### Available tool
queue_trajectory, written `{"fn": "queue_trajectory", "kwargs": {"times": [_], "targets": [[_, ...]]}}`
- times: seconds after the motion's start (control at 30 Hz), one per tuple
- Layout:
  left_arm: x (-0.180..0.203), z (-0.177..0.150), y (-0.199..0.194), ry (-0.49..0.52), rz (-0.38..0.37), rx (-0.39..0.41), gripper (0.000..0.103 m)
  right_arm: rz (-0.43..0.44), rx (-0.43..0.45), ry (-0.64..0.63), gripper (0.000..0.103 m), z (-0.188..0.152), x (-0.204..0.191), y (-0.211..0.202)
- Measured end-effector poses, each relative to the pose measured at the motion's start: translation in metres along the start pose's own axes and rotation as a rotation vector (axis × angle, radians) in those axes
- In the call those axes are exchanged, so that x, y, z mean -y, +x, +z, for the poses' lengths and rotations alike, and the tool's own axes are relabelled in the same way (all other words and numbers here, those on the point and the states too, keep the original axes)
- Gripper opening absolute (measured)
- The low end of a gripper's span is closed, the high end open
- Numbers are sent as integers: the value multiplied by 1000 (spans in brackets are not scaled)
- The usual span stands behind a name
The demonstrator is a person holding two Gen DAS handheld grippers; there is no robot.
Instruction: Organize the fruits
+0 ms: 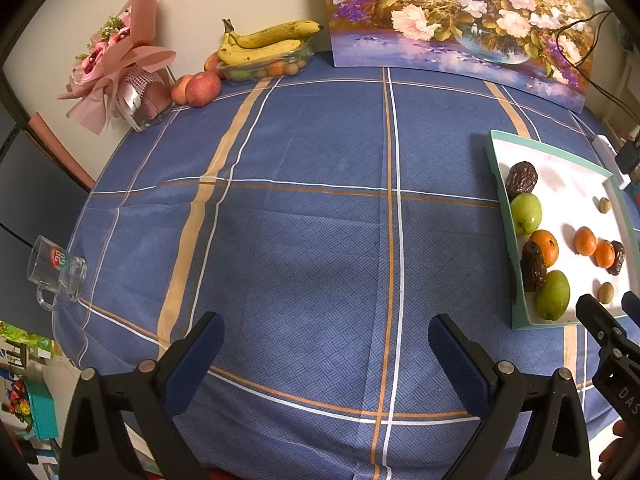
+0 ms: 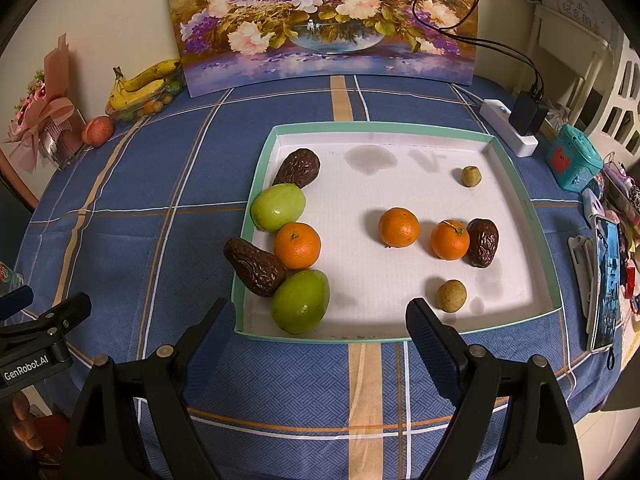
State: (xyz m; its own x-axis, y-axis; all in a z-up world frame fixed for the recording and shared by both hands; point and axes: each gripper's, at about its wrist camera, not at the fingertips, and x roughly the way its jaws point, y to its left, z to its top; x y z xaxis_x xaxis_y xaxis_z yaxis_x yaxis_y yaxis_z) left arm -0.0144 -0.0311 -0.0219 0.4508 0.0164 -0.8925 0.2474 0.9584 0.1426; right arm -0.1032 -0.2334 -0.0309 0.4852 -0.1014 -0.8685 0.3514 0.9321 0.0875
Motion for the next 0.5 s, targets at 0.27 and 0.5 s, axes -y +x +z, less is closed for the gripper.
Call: {"fn": "queue_trajectory", "kwargs": {"times": [0.27, 0.5], "targets": [[0, 0, 0, 0, 0, 0, 103, -1, -2, 1, 88, 0, 0, 0], [0, -2, -2, -7, -4, 8, 103, -1, -2, 1, 88, 0, 0, 0]]}}
